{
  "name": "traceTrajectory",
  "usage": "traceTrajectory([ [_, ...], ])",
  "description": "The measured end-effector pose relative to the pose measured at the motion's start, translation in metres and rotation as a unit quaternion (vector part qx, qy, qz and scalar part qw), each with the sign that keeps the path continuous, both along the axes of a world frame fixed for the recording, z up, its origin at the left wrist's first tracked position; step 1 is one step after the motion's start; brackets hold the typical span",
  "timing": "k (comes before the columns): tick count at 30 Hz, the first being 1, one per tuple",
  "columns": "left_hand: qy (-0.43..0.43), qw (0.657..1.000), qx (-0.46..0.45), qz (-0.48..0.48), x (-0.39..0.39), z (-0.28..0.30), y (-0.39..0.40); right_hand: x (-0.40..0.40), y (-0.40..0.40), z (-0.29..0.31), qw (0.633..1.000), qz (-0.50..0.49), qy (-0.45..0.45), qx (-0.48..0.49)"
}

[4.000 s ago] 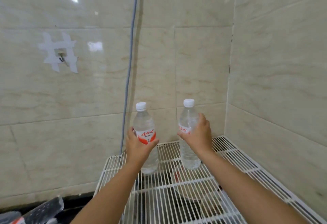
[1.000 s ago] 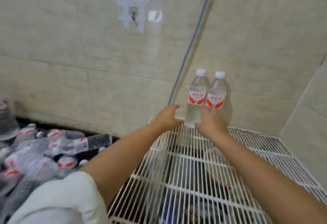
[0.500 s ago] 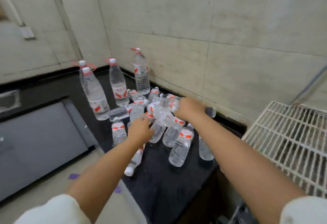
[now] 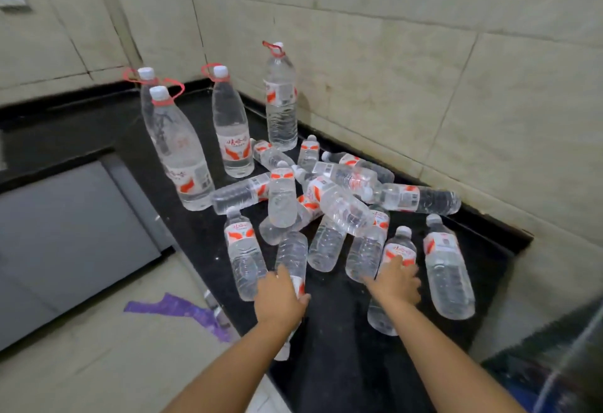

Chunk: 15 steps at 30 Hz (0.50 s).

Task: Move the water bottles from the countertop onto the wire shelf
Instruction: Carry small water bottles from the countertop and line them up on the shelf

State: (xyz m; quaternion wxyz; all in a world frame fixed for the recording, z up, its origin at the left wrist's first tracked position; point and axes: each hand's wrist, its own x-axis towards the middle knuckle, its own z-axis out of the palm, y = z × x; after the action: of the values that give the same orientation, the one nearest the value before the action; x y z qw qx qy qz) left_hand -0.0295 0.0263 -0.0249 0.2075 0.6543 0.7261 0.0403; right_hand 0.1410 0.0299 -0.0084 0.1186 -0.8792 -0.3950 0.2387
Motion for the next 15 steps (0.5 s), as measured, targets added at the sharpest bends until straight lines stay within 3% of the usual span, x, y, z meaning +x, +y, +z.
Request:
traceTrajectory([
  [4, 0.038, 0.999, -0.001, -0.006, 0.005, -0.006, 0.004, 0.008, -0.007, -0.018, 1.0, 0.01, -0.014, 0.017],
  [12, 0.022, 0.997, -0.004, -0.072, -0.023, -0.007, -0.026, 0.013, -0.07, -0.024, 0.994, 0.099, -0.052, 0.006],
  [15, 0.026, 0.989, -0.003, -0.147, -0.04, -0.005, -0.053, 0.007, -0.102, -0.024, 0.992, 0.114, -0.053, -0.008],
])
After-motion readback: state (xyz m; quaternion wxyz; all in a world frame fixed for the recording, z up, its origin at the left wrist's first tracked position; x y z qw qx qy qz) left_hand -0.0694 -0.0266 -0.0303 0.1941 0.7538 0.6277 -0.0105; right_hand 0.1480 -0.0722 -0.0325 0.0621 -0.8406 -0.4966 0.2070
